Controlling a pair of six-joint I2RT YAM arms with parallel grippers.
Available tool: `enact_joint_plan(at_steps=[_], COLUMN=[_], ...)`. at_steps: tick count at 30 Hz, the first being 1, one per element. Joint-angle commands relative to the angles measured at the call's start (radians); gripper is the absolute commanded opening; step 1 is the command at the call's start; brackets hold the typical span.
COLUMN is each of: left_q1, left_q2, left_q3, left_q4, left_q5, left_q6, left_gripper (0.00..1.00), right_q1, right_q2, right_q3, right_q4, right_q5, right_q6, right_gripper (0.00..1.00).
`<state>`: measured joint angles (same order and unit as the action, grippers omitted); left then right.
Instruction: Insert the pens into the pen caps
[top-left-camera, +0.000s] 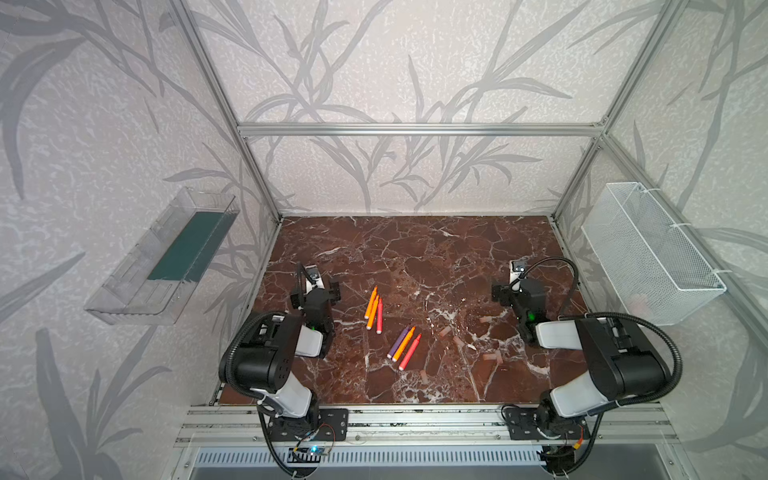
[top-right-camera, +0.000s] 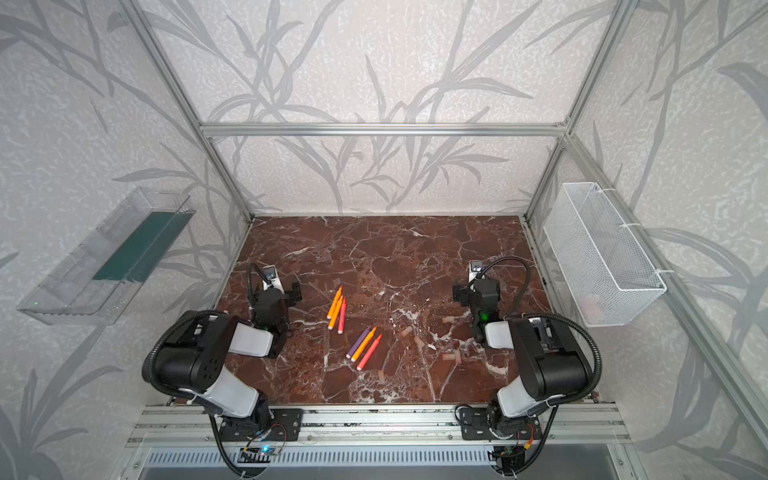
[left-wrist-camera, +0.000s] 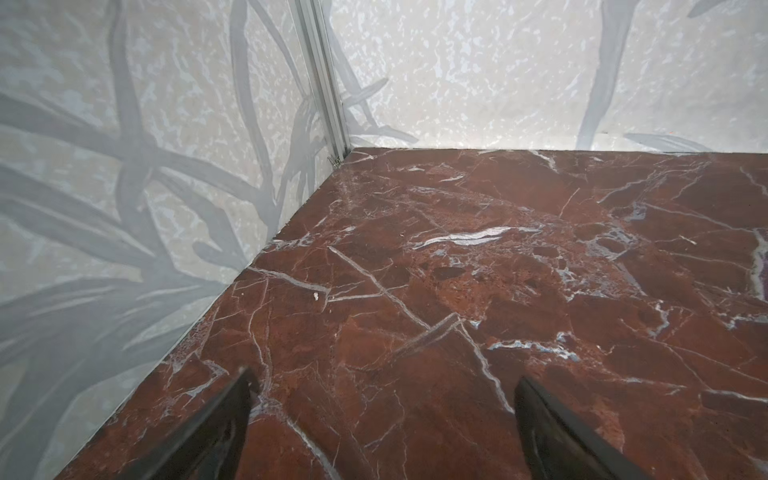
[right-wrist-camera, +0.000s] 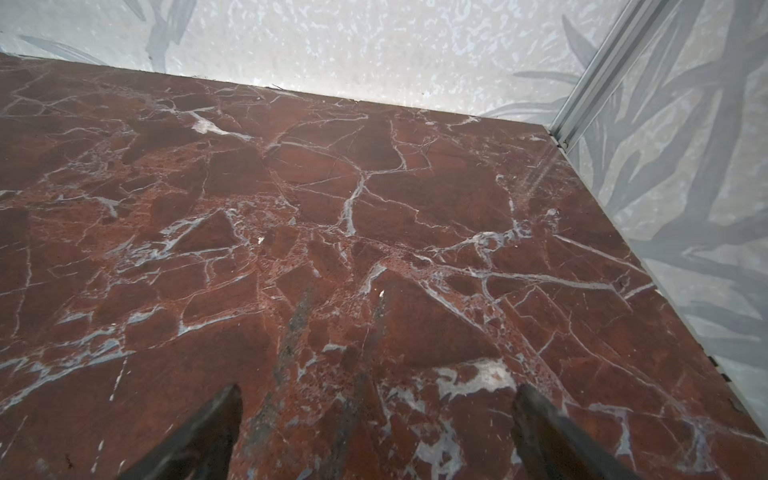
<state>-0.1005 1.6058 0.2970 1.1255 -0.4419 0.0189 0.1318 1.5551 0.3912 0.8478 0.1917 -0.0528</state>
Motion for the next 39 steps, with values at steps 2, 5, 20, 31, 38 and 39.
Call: enact_joint_plan(at_steps=[2, 5, 20, 31, 38, 39], left_q1=[0.012, 0.013, 0.013, 0.0, -0.1, -0.097], left_q2=[-0.008, -0.008, -0.008, -0.018, -0.386, -0.462], left_q3=[0.027, 0.028, 0.028, -0.024, 0.005, 0.041], left_q4=[-0.017, -0.017, -0.015, 0.089, -0.271, -0.429], left_q5=[0.015, 0.015, 0.015, -0.011, -0.138, -0.086], left_q6=[-0.014, -0.016, -0.015, -0.003, -0.019, -0.071], left_gripper=[0.99, 0.99, 0.99, 0.99, 0.99, 0.99], right_q1=[0.003, 0.003, 0.003, 0.015, 0.025, 0.027], right_q2=[-0.012, -0.012, -0.012, -0.039, -0.062, -0.063], right_q3=[0.005, 0.003, 0.003, -0.03, -0.029, -0.035], right_q4=[0.018, 0.019, 0.02, 0.073, 0.039, 0.052], right_q5=[0.002, 0.003, 0.005, 0.059, 0.065, 0.066], right_q6=[0.002, 0.003, 0.005, 0.003, -0.005, -0.009], right_gripper=[0.99, 0.99, 0.99, 0.99, 0.99, 0.99])
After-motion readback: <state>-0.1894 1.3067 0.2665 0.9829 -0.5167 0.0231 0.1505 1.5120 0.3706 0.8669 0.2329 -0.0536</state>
